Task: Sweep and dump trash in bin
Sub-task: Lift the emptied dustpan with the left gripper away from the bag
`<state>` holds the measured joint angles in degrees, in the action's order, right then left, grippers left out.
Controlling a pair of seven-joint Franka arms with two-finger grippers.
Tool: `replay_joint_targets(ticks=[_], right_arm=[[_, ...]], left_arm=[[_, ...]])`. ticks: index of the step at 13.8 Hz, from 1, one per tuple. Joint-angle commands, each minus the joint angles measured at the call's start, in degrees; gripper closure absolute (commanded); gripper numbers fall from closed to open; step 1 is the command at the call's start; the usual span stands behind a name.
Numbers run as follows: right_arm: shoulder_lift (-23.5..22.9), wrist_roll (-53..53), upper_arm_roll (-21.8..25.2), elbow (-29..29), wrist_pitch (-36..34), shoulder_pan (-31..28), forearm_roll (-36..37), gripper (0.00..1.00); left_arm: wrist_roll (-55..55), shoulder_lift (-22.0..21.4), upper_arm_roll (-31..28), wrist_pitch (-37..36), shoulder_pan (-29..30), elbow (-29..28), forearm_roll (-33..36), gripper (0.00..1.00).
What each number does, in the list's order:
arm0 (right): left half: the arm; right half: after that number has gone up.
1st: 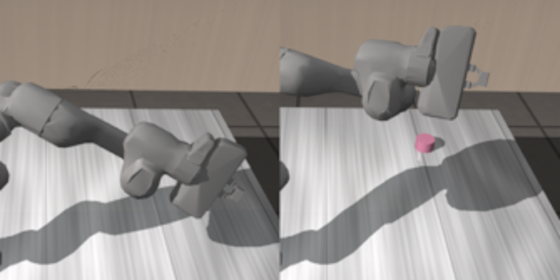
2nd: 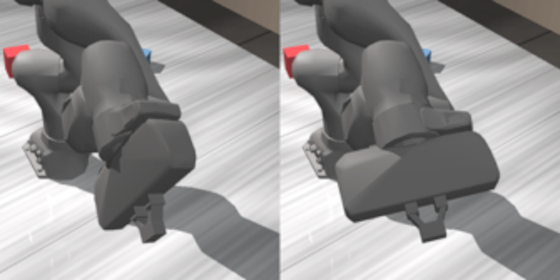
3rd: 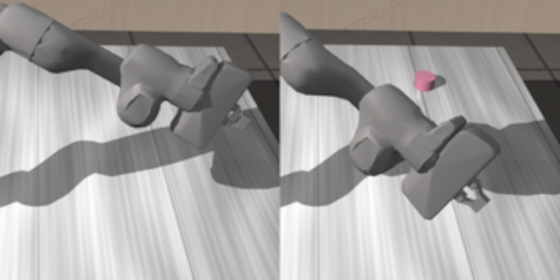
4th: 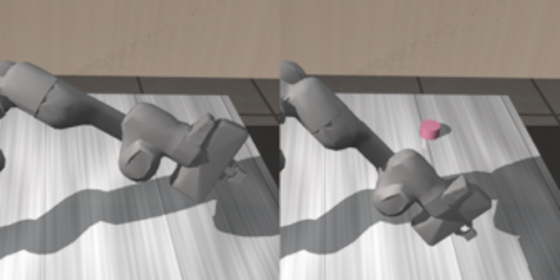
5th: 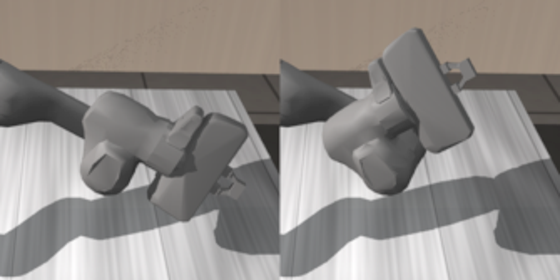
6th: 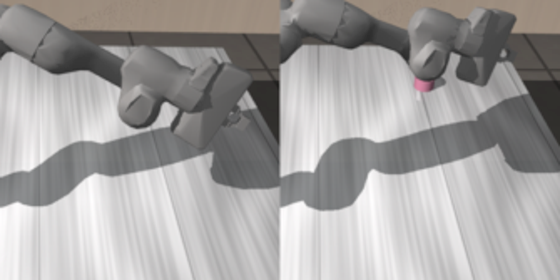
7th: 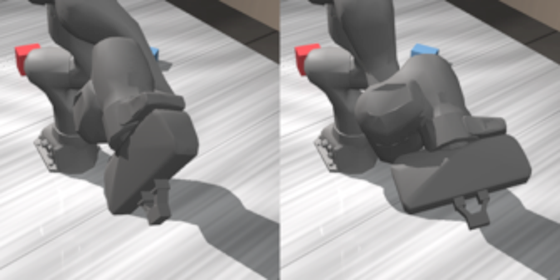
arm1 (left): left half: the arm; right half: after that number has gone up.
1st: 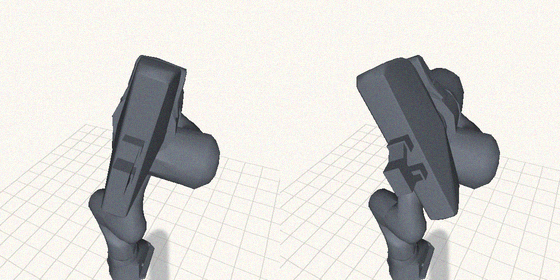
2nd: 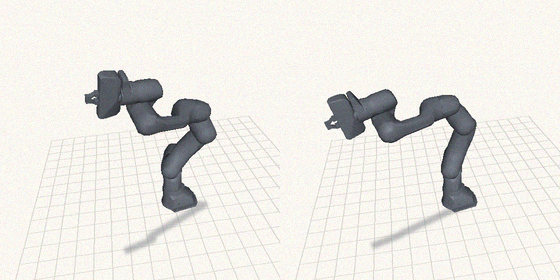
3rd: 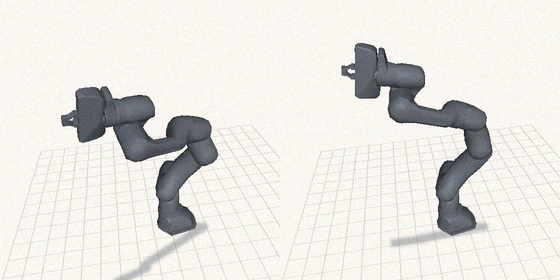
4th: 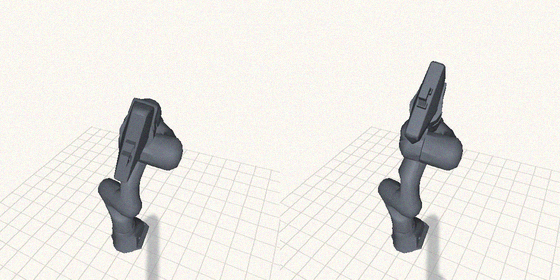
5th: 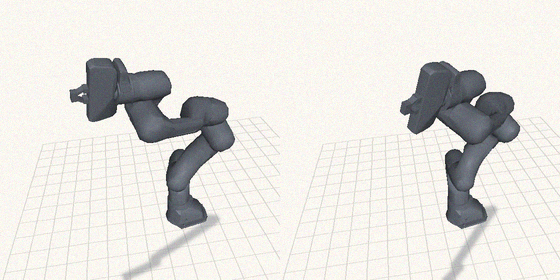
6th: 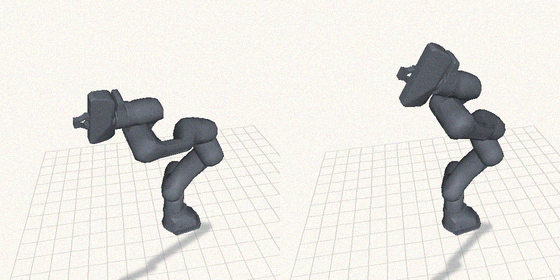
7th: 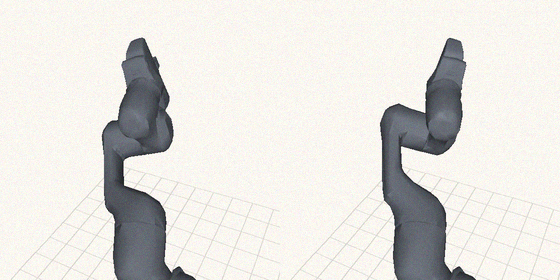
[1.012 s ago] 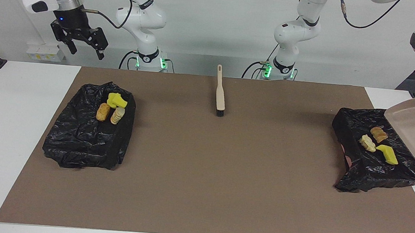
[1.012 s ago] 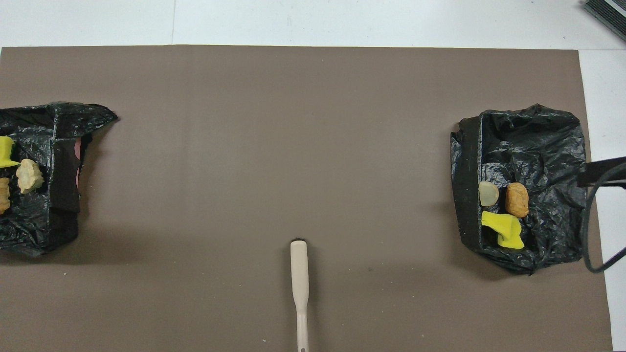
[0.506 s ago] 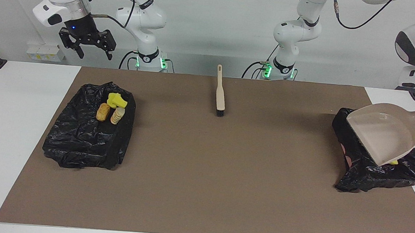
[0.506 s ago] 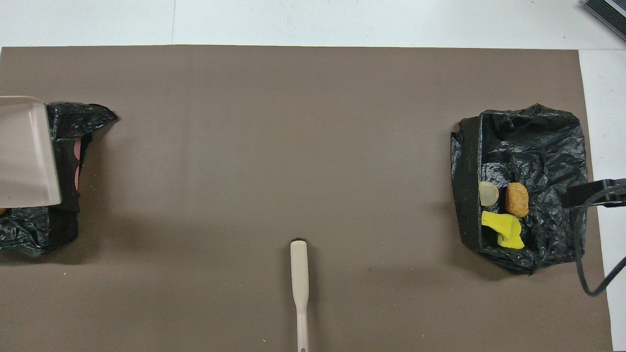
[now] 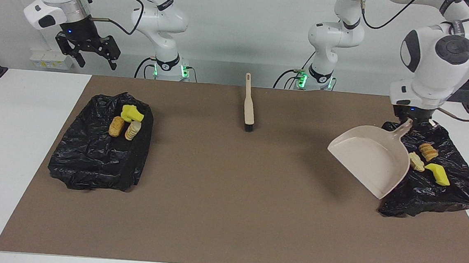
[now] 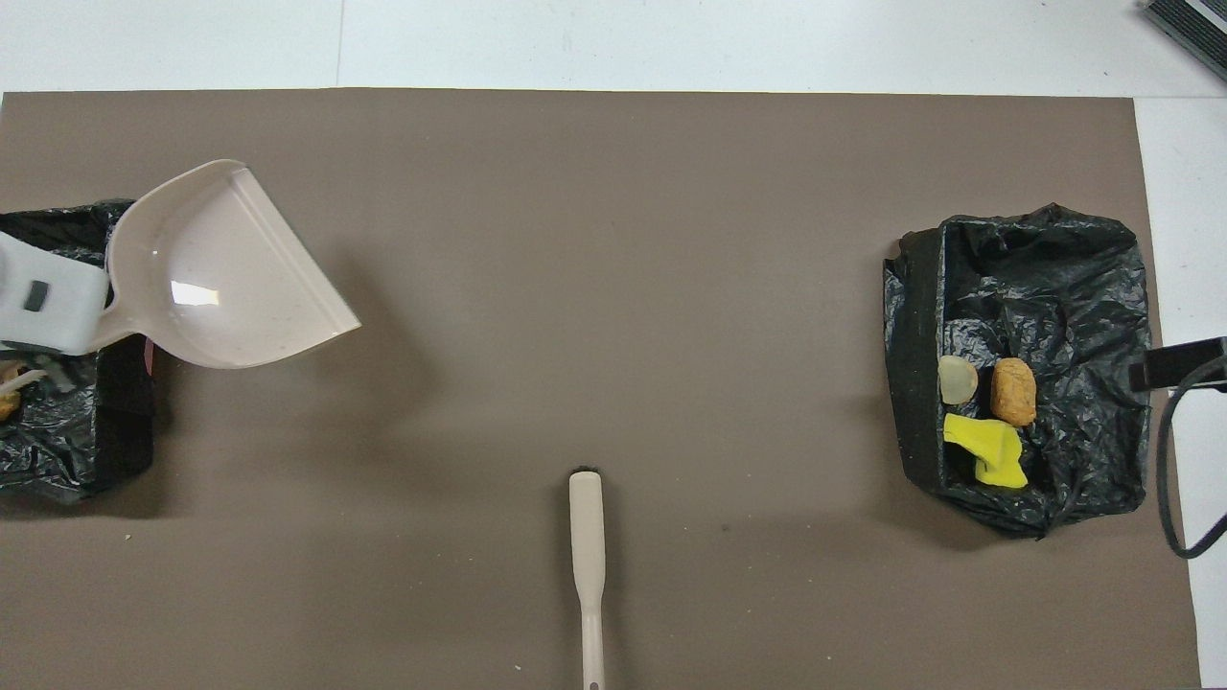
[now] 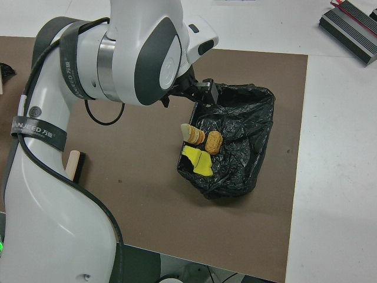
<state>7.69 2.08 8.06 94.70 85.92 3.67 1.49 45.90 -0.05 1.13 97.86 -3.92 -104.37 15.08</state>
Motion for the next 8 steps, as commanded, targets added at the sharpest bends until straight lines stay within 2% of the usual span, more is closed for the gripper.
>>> replay_joint_targets(ticks=[1,6,8], right_arm=[[-0.3,0.4,-0.4,-0.4,0.7,-0.4,-0.1,0.00],[-0.6,0.4,-0.6,-0.4,4.0,0.3,1.4,0.00],[-0.5,0.5,-0.7,-0.3,3.9,0.4,1.4,0.00]], left_arm=[[-14.1,-2.5,-1.0,-1.7,-7.8,-2.8,-4.4,1.00],[-38.3,-0.7,-1.0,0.4,-20.2,-2.4,-11.7,1.00],[-46.4,1.4,-1.0,1.1,-23.6,-0.9,-16.0,1.00]])
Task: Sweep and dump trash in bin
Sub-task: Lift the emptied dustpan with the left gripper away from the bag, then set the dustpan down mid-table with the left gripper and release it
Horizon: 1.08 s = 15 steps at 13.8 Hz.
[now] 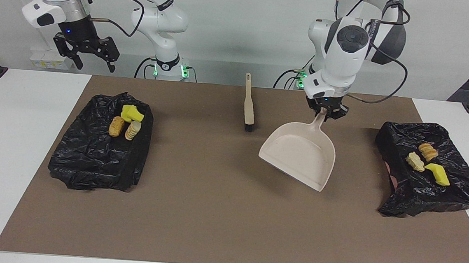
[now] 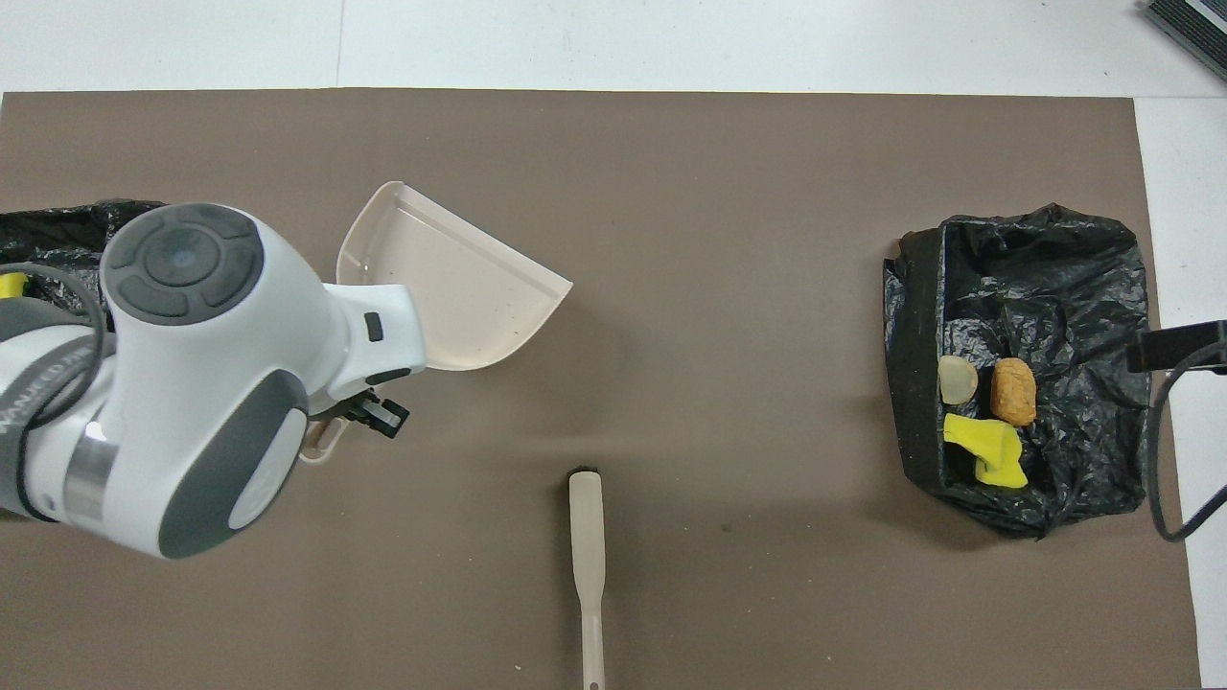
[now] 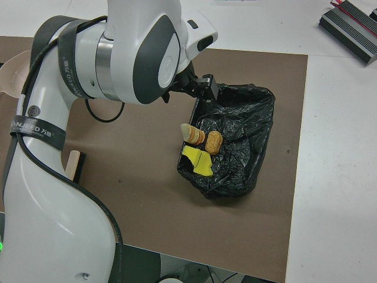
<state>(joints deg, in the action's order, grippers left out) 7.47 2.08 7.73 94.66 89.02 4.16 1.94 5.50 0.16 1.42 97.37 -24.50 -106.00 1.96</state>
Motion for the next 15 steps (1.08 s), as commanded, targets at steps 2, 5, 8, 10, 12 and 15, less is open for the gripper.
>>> replay_joint_targets(ticks=[2,5,8,10,12,15], right_arm=[[-0.3,0.9,-0.4,-0.3,0.8,-0.1,1.0,0.00],[-0.4,1.1,-0.4,-0.4,0.8,-0.3,0.8,0.00],[-0.4,0.5,-0.6,-0.4,0.8,-0.1,1.0,0.00],[-0.4,0.4,-0.7,-0.3,0.9,-0.1,1.0,0.00],[-0.4,0.3,-0.7,-0.3,1.0,-0.1,1.0,0.00],[-0.4,0.5,-0.7,-0.3,1.1,-0.1,1.0,0.00]], left_arm=[[-13.5,5.4,-1.2,3.3,-7.0,3.3,-3.9,1.00],[-20.0,10.4,-1.2,10.9,-9.9,4.1,-7.9,1.00],[-23.9,14.9,-1.2,19.2,-12.4,4.0,-9.1,1.00],[-25.4,16.2,-1.2,21.9,-12.5,4.0,-12.0,1.00],[-25.4,17.1,-1.2,22.9,-12.4,3.5,-12.7,1.00],[-25.4,20.6,-1.2,26.5,-12.2,3.2,-12.8,1.00]])
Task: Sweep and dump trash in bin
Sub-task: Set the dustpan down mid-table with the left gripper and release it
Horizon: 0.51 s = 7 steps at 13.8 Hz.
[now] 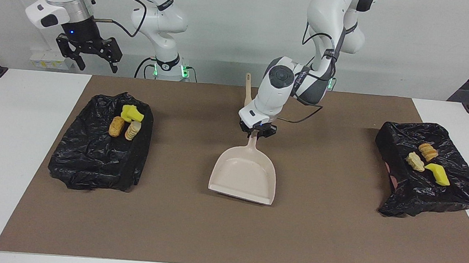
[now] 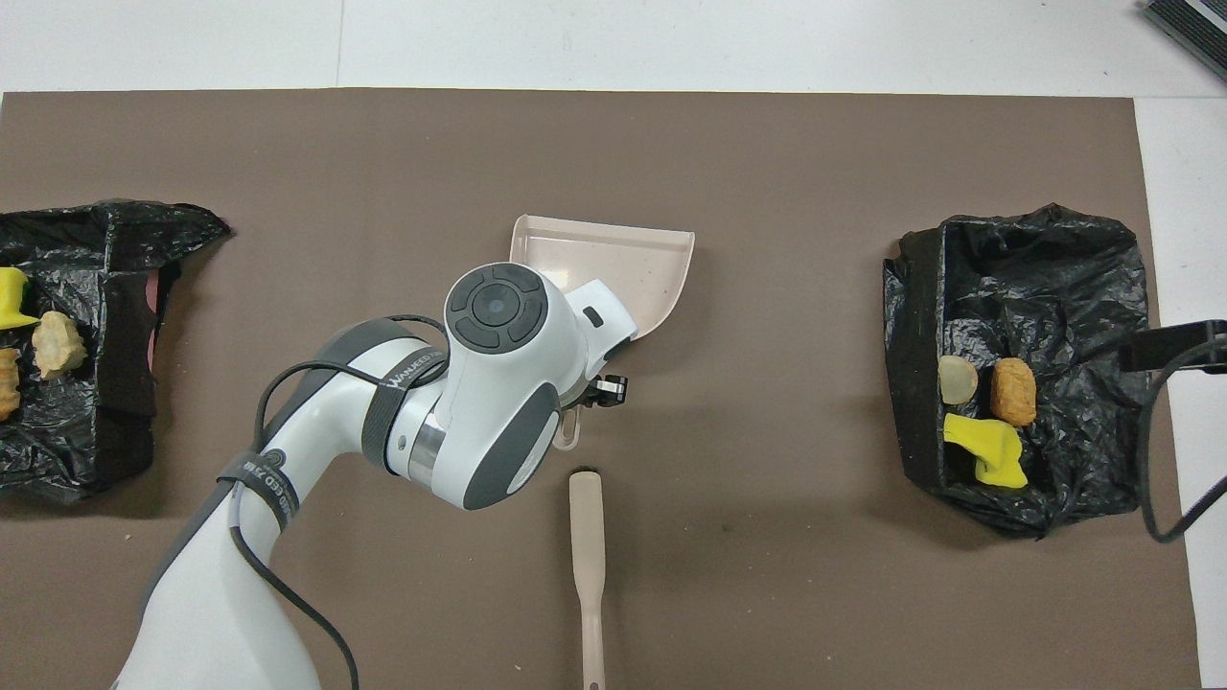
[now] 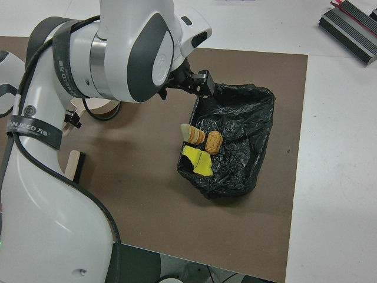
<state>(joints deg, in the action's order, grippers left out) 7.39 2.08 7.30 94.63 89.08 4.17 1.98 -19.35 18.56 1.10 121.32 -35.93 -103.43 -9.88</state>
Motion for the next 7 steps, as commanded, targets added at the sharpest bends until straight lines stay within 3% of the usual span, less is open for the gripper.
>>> replay_joint_targets(ticks=[1,2,3,4,7], right_arm=[[-0.4,0.5,-0.3,-0.3,1.0,-0.1,0.9,0.00],[-0.4,0.5,-0.3,-0.3,1.3,-0.1,0.9,0.00],[-0.4,0.4,-0.3,-0.2,2.1,-0.1,0.9,0.00],[-0.4,0.5,-0.3,-0.2,2.1,-0.1,0.9,0.00],[-0.4,0.9,-0.3,-0.2,2.0,-0.2,0.9,0.00]], left_arm=[[-0.5,2.3,-0.8,2.0,-0.3,0.6,-0.9,1.00],[-0.6,2.3,-0.9,1.9,-0.3,0.6,-0.9,1.00],[-0.6,2.1,-0.9,1.8,-0.3,0.5,-0.9,0.88],[0.4,1.6,-0.9,1.2,-0.2,0.3,-0.9,0.01],[0.5,-1.3,-1.6,-0.6,1.6,0.5,-0.8,0.00]])
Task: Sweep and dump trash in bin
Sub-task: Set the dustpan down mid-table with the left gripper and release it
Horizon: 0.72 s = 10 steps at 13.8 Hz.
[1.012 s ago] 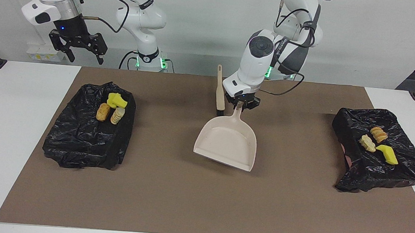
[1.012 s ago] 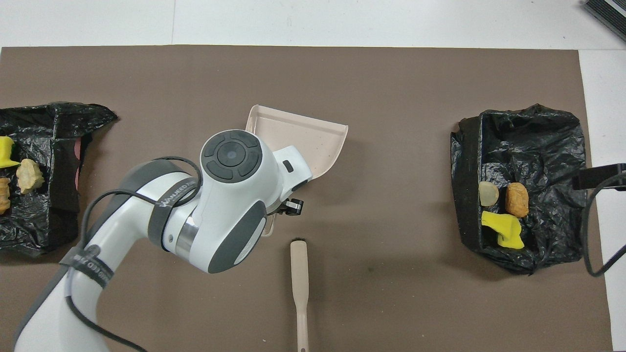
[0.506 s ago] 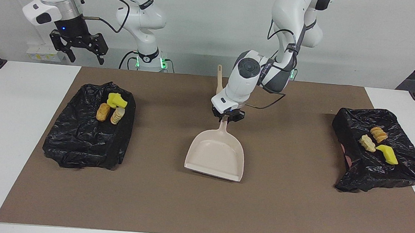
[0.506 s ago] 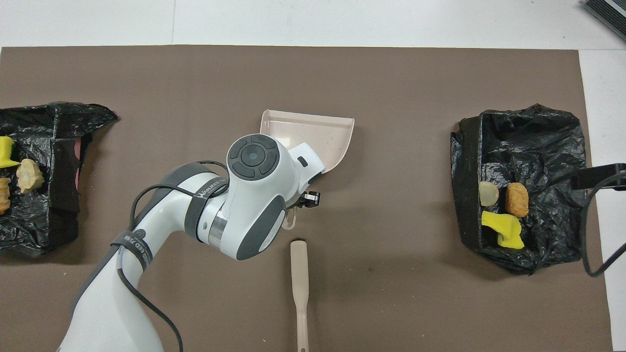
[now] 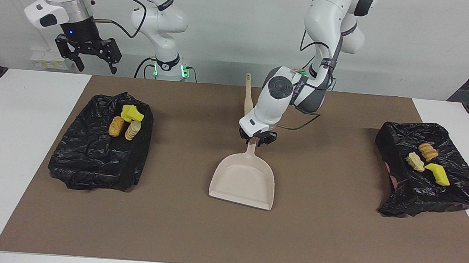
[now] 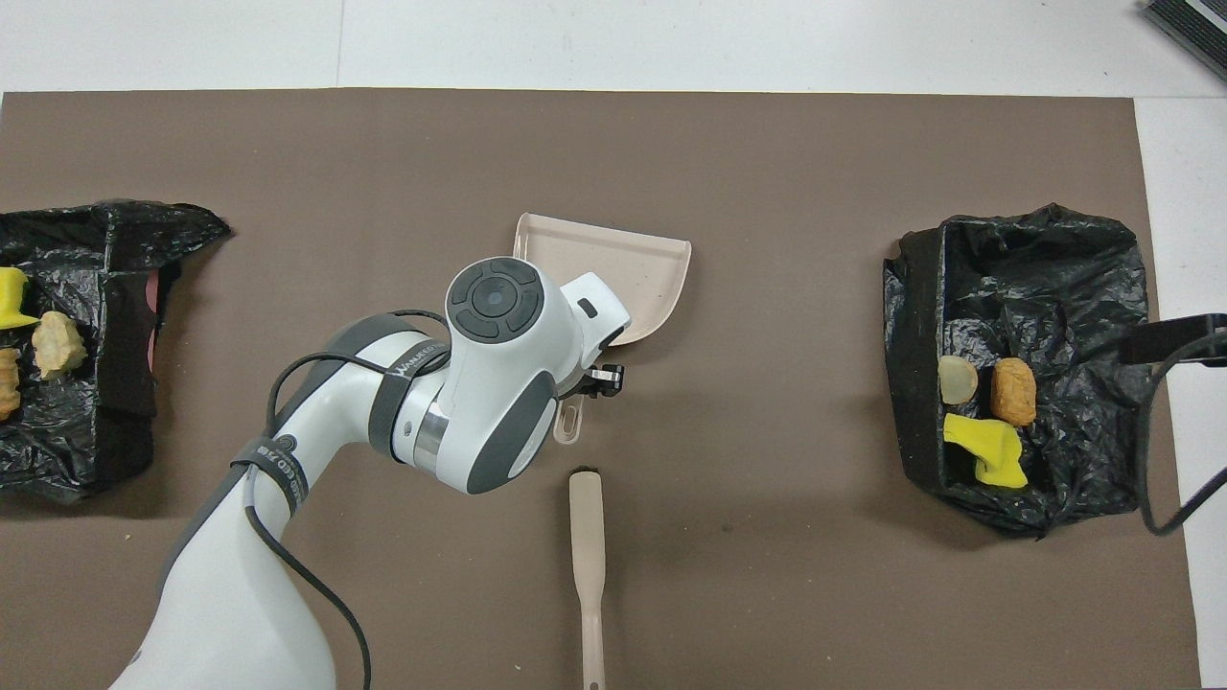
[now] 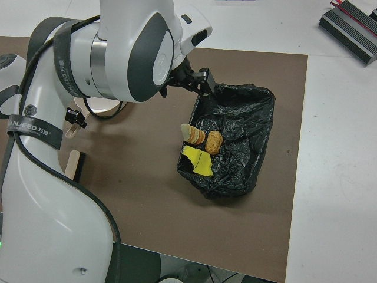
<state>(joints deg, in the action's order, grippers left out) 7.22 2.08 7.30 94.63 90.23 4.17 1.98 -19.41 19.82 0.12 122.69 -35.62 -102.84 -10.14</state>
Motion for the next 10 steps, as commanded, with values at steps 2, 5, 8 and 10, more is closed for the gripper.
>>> replay_joint_targets(ticks=[2,5,8,10], right_arm=[[-0.2,1.2,-0.3,-0.2,0.4,-0.3,0.9,0.00],[-0.3,0.8,-0.3,-0.2,0.5,-0.2,0.8,0.00],[-0.3,0.7,-0.2,-0.2,1.3,-0.1,1.2,0.00],[-0.2,0.8,-0.4,0.0,2.4,0.0,2.3,0.00]], left_arm=[[0.4,-3.6,-0.6,-2.9,3.8,0.5,-0.6,0.00],[1.7,-4.5,-0.8,-3.1,9.5,2.3,0.2,0.00],[9.2,-7.4,-1.5,-3.1,13.0,2.4,0.2,0.00],[11.9,-10.3,-1.6,-4.6,16.3,2.4,0.2,0.00]])
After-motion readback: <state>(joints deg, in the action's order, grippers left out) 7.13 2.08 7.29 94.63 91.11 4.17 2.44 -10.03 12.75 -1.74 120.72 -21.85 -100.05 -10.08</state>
